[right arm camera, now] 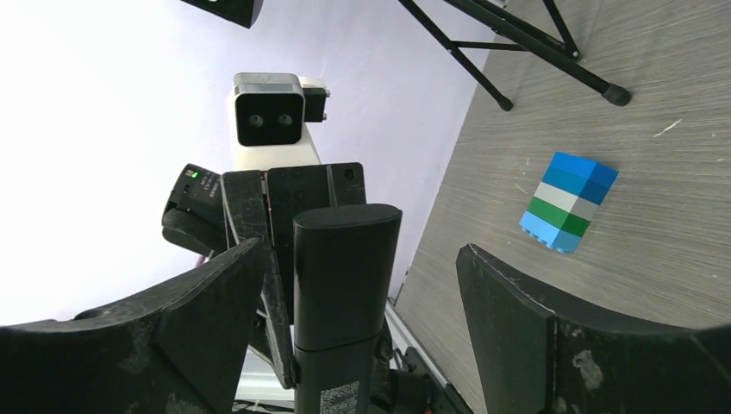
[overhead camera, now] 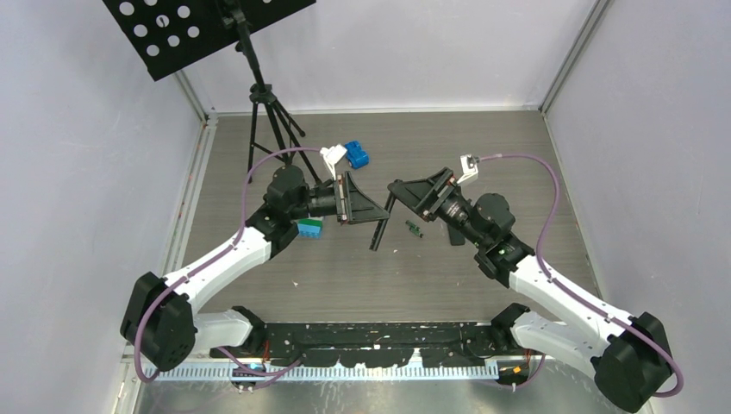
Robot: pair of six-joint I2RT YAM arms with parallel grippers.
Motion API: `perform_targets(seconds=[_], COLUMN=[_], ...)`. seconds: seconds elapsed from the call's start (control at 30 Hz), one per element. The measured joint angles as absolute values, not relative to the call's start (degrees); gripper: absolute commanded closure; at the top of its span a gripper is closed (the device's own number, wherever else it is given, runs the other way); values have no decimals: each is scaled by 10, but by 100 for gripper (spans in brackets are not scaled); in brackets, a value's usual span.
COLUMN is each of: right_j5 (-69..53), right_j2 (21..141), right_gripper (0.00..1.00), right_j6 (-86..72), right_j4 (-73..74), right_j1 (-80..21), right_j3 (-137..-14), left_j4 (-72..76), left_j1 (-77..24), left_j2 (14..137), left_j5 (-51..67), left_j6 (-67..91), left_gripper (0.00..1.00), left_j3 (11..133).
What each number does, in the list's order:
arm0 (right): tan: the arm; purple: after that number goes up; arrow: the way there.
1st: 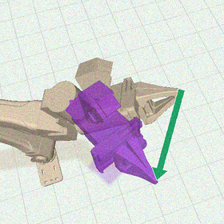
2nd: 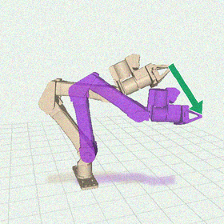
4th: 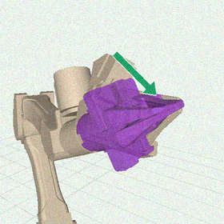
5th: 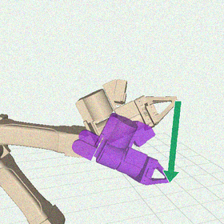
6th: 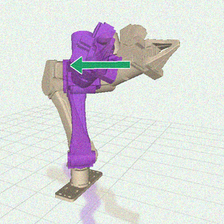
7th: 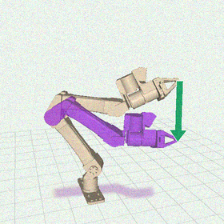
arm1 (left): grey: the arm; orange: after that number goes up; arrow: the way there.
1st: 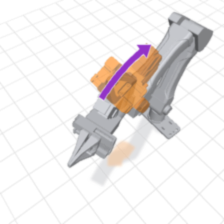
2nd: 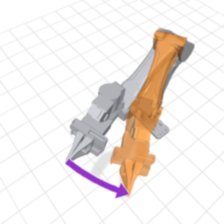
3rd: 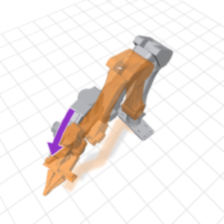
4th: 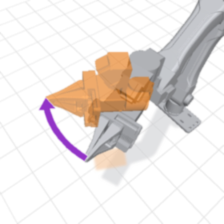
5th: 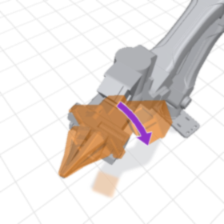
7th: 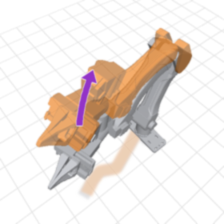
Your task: Load the batteries into the remote control
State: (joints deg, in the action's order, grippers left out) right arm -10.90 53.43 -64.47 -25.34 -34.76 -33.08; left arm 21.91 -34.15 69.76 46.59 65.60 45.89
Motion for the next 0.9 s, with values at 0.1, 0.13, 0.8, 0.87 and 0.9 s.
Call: perform_targets(seconds=[0.1, 0.13, 0.8, 0.87, 0.9], right_j5=[-116, -117, -6, 14, 23], right_j2=[546, 553, 614, 616, 620], right_gripper=[21, 23, 77, 77, 77], right_j6=[-655, -662, -782, -804, -818], right_j4=[-271, -277, -107, -74, -58], right_j1=[-348, -348, -349, -349, -349], right_j3=[-332, -333, -405, -406, -407], left_j4=[220, 221, 118, 119, 120], left_j1=[-342, -342, -346, -350, -355], left_j2=[698, 699, 680, 679, 681], left_j5=[469, 471, 298, 272, 261], left_j6=[658, 658, 532, 496, 475], left_gripper=[83, 83, 14, 15, 15], left_j3=[459, 459, 459, 459, 458])
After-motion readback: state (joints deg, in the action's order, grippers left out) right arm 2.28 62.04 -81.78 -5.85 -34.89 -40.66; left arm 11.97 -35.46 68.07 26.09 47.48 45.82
